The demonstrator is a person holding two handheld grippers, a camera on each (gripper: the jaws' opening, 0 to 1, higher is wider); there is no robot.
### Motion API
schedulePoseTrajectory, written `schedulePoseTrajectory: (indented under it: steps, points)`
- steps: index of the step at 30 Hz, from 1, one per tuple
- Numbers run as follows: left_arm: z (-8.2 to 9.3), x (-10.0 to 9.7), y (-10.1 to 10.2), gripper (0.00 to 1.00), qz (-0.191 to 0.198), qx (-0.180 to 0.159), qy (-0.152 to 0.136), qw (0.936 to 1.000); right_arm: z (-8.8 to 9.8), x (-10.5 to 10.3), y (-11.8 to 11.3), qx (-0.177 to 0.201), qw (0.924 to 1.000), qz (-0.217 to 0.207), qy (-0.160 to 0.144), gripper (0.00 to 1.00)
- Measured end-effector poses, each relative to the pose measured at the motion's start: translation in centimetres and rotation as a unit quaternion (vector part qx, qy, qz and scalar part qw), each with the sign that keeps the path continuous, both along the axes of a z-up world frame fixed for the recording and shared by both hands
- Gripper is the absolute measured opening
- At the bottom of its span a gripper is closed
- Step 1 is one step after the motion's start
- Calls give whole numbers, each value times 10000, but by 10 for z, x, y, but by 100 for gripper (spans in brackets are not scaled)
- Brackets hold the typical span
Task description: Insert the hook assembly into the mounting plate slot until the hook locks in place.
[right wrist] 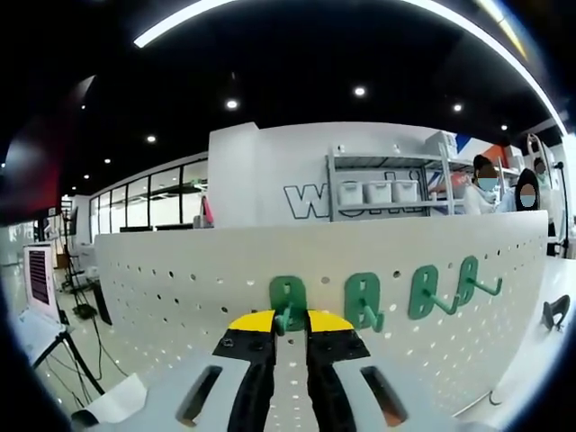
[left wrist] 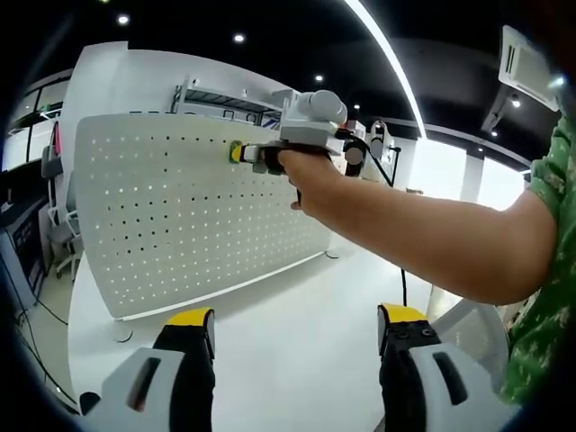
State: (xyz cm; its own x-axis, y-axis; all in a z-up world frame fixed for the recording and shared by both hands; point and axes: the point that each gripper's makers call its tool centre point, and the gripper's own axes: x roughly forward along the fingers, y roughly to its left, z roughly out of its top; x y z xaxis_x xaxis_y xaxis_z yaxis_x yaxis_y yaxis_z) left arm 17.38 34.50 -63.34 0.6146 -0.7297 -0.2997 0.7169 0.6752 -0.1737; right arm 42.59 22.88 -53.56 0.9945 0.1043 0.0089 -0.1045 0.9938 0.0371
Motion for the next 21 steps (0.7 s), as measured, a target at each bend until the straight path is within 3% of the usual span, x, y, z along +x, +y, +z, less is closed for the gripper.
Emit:
schedulePoseTrajectory:
  steps: [21]
  points:
    - [0, -1, -5, 76, -35, 47, -5, 10000, -13, -7, -6, 44, 9999, 35, 104, 20]
